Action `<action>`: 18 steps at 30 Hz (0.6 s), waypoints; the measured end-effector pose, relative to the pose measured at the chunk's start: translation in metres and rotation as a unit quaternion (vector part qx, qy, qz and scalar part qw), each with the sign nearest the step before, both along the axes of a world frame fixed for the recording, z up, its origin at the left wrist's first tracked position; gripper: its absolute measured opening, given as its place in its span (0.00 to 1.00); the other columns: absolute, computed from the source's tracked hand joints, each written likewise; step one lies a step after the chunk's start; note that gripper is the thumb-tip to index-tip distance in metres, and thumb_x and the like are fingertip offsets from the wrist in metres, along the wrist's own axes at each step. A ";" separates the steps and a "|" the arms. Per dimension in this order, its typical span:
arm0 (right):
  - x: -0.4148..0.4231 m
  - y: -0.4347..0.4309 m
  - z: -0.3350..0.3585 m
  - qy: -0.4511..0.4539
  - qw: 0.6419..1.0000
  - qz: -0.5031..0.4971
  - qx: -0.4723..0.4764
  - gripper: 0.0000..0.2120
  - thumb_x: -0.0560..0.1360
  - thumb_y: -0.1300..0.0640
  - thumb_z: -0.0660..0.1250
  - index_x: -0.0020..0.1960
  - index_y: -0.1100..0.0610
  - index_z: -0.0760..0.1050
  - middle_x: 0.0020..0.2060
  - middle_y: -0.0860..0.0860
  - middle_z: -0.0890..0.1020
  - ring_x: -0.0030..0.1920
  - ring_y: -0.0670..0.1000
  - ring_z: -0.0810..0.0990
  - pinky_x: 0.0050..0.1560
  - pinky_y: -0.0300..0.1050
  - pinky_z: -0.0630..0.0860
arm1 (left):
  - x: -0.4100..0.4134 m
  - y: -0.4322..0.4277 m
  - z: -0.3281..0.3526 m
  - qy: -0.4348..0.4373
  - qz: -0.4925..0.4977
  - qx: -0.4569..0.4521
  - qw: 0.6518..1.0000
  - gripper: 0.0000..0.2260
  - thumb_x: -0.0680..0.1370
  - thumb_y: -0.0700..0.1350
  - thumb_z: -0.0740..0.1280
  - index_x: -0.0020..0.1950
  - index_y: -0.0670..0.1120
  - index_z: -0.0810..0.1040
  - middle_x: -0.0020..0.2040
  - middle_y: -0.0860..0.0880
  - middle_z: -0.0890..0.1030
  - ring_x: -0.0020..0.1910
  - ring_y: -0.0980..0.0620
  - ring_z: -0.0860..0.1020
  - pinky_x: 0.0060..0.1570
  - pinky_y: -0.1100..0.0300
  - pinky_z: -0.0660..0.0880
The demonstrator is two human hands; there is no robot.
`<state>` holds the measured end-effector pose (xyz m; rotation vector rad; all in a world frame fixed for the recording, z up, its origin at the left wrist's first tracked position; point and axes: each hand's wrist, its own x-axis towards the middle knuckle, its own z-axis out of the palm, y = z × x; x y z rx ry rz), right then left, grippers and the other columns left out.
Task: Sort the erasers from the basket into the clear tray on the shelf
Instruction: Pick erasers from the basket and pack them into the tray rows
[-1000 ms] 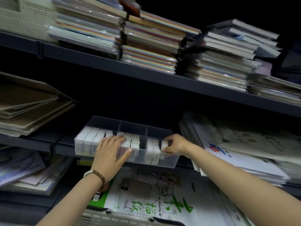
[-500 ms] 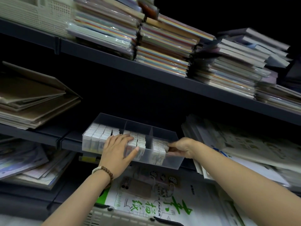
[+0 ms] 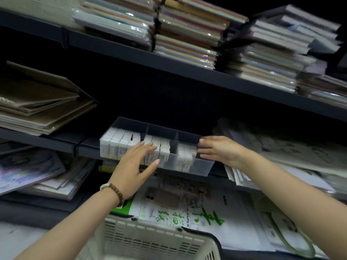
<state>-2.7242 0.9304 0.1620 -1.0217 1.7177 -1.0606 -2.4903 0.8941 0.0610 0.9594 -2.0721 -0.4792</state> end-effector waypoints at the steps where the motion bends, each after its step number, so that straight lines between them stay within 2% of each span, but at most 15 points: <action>1: 0.000 0.011 -0.001 -0.009 1.000 0.014 -0.014 0.19 0.78 0.58 0.63 0.67 0.60 0.69 0.60 0.54 0.78 0.57 0.52 0.80 0.48 0.40 0.80 | 0.004 0.006 -0.001 0.001 -0.007 0.007 1.000 0.25 0.73 0.64 0.53 0.68 0.56 0.67 0.66 0.63 0.64 0.70 0.63 0.58 0.69 0.63 0.55; 3: 0.001 0.034 -0.018 -0.035 0.998 0.051 -0.018 0.13 0.78 0.56 0.64 0.61 0.56 0.74 0.54 0.50 0.82 0.52 0.49 0.83 0.44 0.38 0.81 | 0.011 0.019 -0.014 -0.030 -0.033 0.049 0.998 0.25 0.73 0.65 0.53 0.67 0.58 0.68 0.64 0.64 0.66 0.67 0.65 0.61 0.66 0.65 0.59; 5: 0.003 0.050 -0.053 -0.067 0.994 0.081 0.026 0.09 0.77 0.57 0.65 0.57 0.54 0.76 0.52 0.50 0.84 0.50 0.49 0.84 0.44 0.38 0.81 | 0.016 0.032 -0.036 -0.117 -0.064 0.123 0.983 0.23 0.75 0.63 0.55 0.68 0.58 0.67 0.66 0.61 0.67 0.66 0.62 0.65 0.64 0.65 0.64; 8: 0.009 0.066 -0.130 -0.099 0.980 0.089 0.145 0.09 0.78 0.60 0.64 0.58 0.57 0.76 0.54 0.53 0.82 0.52 0.52 0.83 0.48 0.40 0.81 | 0.020 0.048 -0.083 -0.243 -0.091 0.224 0.939 0.22 0.77 0.60 0.58 0.70 0.55 0.65 0.69 0.55 0.68 0.67 0.56 0.67 0.60 0.64 0.66; 12: 0.021 0.094 -0.246 -0.100 0.956 0.054 0.270 0.13 0.79 0.59 0.61 0.63 0.61 0.72 0.58 0.57 0.79 0.55 0.55 0.81 0.51 0.43 0.78 | 0.030 0.069 -0.154 -0.346 -0.100 0.351 0.864 0.25 0.78 0.59 0.58 0.72 0.50 0.62 0.72 0.50 0.66 0.69 0.51 0.67 0.65 0.62 0.64; 14: 0.024 0.112 -0.303 -0.090 0.942 0.044 0.321 0.14 0.79 0.59 0.61 0.63 0.63 0.71 0.52 0.56 0.81 0.47 0.53 0.81 0.48 0.42 0.77 | 0.036 0.078 -0.191 -0.345 -0.081 0.427 0.832 0.24 0.79 0.56 0.59 0.72 0.46 0.63 0.72 0.48 0.66 0.69 0.50 0.67 0.65 0.62 0.64; 16: 0.027 0.131 -0.352 -0.029 0.930 0.055 0.363 0.16 0.78 0.60 0.62 0.64 0.65 0.72 0.39 0.52 0.78 0.34 0.47 0.76 0.36 0.37 0.74 | 0.041 0.085 -0.223 -0.288 -0.030 0.484 0.826 0.20 0.79 0.52 0.60 0.67 0.43 0.69 0.68 0.45 0.71 0.66 0.49 0.70 0.62 0.62 0.66; 17: 0.028 0.140 -0.372 0.003 0.925 0.070 0.374 0.18 0.78 0.60 0.62 0.65 0.66 0.70 0.37 0.51 0.76 0.32 0.46 0.73 0.32 0.36 0.70 | 0.041 0.089 -0.237 -0.245 0.005 0.503 0.829 0.17 0.79 0.50 0.61 0.64 0.42 0.72 0.65 0.44 0.74 0.63 0.48 0.73 0.60 0.62 0.68; 18: 0.029 0.147 -0.388 0.024 0.923 0.085 0.375 0.20 0.78 0.59 0.62 0.68 0.65 0.68 0.41 0.53 0.76 0.34 0.46 0.74 0.33 0.36 0.69 | 0.041 0.092 -0.250 -0.205 0.043 0.513 0.832 0.14 0.79 0.48 0.62 0.60 0.40 0.75 0.62 0.43 0.77 0.61 0.47 0.74 0.57 0.62 0.68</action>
